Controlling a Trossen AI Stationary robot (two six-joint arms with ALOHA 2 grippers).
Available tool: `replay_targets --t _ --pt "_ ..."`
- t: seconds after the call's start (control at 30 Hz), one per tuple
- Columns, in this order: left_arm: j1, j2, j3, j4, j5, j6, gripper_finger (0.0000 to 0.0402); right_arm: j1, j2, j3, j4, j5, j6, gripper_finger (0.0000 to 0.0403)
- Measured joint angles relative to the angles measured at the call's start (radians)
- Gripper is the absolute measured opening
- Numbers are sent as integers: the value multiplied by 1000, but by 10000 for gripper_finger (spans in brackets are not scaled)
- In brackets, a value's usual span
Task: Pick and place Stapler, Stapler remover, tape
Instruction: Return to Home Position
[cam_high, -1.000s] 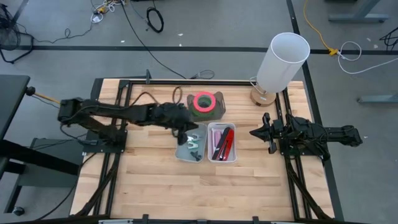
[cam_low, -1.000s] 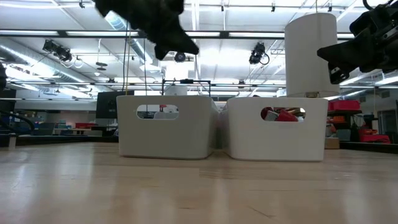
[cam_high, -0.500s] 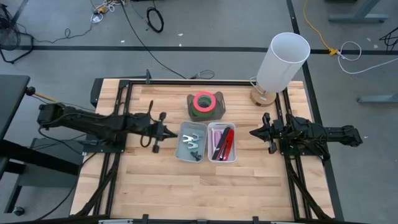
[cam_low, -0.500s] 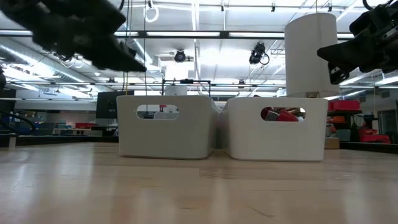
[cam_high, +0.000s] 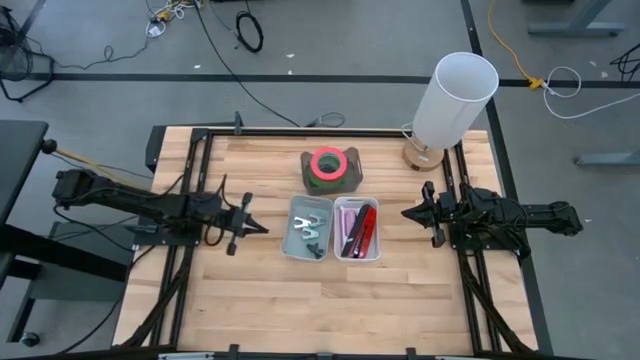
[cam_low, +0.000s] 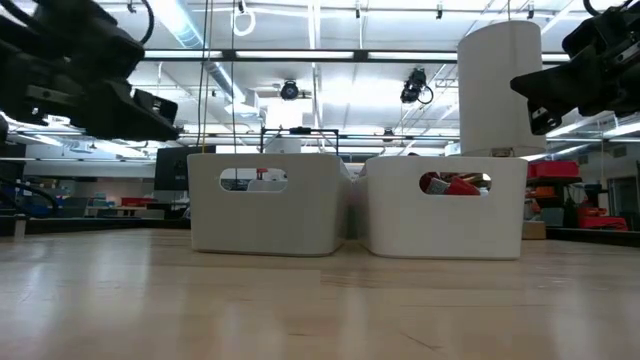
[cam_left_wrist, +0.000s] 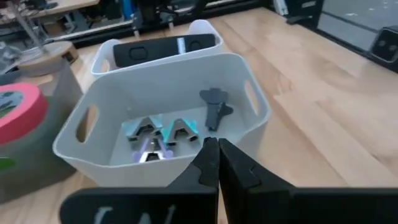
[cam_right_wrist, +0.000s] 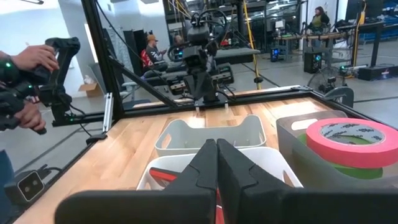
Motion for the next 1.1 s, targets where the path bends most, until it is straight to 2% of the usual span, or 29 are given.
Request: replay_targets --t 0.37,0.6,0.9,1.1 --pt "-33 -144 -93 5 2 -16 1 0 0 0 0 0 0 4" --pt "-22 -238 -98 -46 -1 -21 1 0 0 0 0 0 0 4" --pt "46 -433 -98 -214 9 -22 1 0 0 0 0 0 0 4" --pt "50 -486 -98 -277 19 -22 1 0 0 0 0 0 0 4"
